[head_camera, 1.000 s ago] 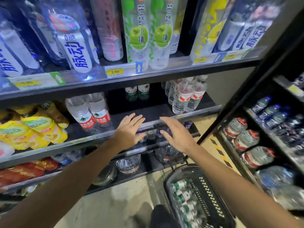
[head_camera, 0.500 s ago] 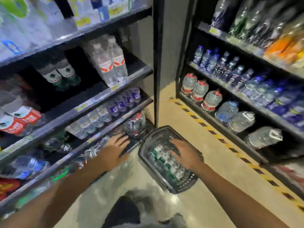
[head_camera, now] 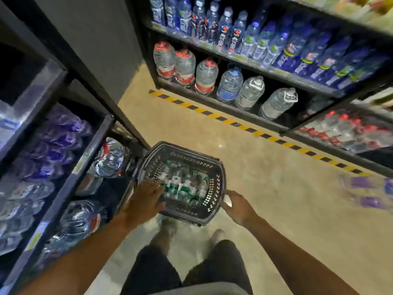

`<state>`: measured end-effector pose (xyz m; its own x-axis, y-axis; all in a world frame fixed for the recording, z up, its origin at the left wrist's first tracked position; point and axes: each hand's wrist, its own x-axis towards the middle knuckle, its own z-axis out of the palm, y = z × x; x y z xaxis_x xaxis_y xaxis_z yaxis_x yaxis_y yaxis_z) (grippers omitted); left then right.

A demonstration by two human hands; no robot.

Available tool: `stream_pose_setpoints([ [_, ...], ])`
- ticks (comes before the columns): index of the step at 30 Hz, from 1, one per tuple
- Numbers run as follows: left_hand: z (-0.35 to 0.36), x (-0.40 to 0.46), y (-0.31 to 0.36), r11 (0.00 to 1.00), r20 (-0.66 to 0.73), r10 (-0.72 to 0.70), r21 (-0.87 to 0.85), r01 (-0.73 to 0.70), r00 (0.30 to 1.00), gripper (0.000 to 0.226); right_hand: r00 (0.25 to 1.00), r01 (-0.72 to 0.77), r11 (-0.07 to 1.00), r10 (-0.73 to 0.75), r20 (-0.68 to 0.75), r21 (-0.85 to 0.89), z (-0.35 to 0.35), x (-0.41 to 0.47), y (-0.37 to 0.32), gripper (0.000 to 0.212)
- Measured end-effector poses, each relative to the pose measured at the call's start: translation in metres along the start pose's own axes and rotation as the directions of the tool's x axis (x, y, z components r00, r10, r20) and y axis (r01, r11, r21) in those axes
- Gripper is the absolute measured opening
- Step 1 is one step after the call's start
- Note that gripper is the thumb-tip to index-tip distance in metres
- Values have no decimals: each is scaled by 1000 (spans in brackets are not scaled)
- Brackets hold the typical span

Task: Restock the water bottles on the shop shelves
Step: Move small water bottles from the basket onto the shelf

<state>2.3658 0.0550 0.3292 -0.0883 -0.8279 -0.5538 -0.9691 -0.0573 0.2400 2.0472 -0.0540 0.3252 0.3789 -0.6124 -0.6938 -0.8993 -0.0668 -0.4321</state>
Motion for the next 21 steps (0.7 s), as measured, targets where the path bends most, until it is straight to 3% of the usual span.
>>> stream_pose_setpoints([
  [3, 39, 65, -32, 997, 90, -18, 73, 12, 996, 66, 999, -51, 999, 52, -6, 14, 32, 41, 9, 43],
  [7, 120, 138, -69, 982, 226, -26, 189, -18, 974, 71, 993, -75, 997, 72, 89, 31, 85, 118, 36, 43],
  [12, 219, 229, -102, 985, 256, 54, 143, -93, 965, 72, 986, -56, 998, 56, 154, -6, 173, 233, 85, 44],
  [15, 289, 276, -118, 996, 332, -12, 86, -17, 943, 73, 985, -67, 998, 68, 156, -9, 229, 289, 110, 47],
  [21, 399, 364, -133, 939, 271, -189, -231, 254, 944, 86, 980, -103, 992, 90, 175, 68, 318, 374, 155, 62],
])
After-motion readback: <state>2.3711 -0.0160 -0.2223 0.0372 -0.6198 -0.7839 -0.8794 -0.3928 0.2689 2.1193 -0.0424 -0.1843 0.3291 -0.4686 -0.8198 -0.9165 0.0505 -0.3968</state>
